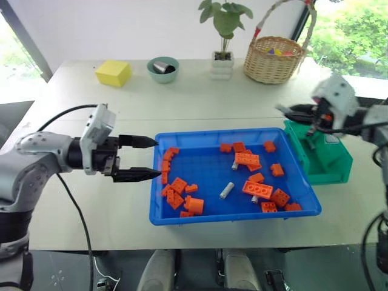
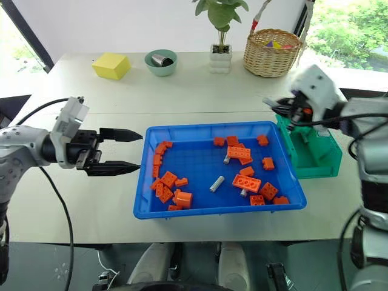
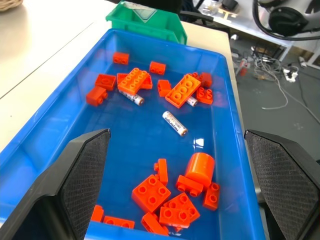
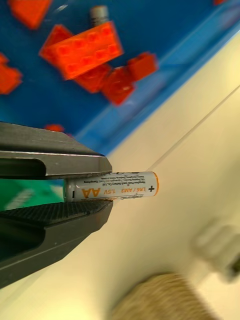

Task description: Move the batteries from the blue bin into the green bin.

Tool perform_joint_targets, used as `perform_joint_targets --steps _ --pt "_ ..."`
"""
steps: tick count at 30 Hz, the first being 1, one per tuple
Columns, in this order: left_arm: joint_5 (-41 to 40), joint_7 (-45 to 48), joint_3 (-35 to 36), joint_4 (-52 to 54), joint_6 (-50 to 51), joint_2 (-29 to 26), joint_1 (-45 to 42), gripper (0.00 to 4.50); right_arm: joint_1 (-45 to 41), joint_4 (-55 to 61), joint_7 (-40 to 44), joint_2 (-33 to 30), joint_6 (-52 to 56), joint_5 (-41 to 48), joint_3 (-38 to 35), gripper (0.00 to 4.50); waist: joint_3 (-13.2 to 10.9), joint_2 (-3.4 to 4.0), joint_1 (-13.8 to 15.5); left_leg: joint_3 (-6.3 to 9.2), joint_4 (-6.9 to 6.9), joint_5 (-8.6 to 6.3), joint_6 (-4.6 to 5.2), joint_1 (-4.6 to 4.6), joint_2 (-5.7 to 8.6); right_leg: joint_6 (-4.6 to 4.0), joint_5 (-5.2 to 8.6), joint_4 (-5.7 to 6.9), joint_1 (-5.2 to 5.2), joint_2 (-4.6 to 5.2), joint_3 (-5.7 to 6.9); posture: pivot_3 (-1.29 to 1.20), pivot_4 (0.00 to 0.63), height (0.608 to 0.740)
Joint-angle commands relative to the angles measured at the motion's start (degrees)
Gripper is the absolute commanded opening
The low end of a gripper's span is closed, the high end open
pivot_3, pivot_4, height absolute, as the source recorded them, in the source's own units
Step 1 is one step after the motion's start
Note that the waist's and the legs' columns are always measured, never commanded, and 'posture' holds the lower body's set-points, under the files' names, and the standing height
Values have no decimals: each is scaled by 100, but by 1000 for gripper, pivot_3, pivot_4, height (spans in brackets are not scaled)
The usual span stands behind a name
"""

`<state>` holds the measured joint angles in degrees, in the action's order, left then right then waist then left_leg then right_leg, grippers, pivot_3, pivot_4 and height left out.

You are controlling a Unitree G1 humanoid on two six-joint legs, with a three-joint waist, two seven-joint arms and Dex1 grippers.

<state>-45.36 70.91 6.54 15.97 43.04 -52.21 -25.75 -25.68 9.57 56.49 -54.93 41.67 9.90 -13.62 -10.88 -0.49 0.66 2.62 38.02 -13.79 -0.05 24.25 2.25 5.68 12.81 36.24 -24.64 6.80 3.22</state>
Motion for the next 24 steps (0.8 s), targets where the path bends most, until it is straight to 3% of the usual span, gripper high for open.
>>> perform_joint_targets --steps 1,12,20,24 --pt "91 88 -112 -45 -153 38 -254 4500 415 540 -316 -72 137 71 -367 83 0 1 -25 -6 0 0 1 -2 -2 0 0 1 0 0 -2 0 150 702" --pt "108 95 -156 -130 -145 72 -393 4500 1655 191 -1077 -185 293 -75 -1003 83 0 0 7 -14 4 -2 5 -3 -3 -2 1 -1 2 0 -5 0 150 702" --pt "91 68 -160 -79 -132 82 -385 4500 1274 119 -1224 -231 279 87 -784 4024 0 1 -21 -17 4 -2 6 -8 -7 -5 2 0 2 -2 -6 0 150 702" --pt "113 77 -172 -112 -152 80 -410 4500 235 364 -676 -169 90 697 -434 4024 -1 2 -45 -20 4 -2 6 -8 -8 -5 3 0 2 -1 -7 0 150 702"
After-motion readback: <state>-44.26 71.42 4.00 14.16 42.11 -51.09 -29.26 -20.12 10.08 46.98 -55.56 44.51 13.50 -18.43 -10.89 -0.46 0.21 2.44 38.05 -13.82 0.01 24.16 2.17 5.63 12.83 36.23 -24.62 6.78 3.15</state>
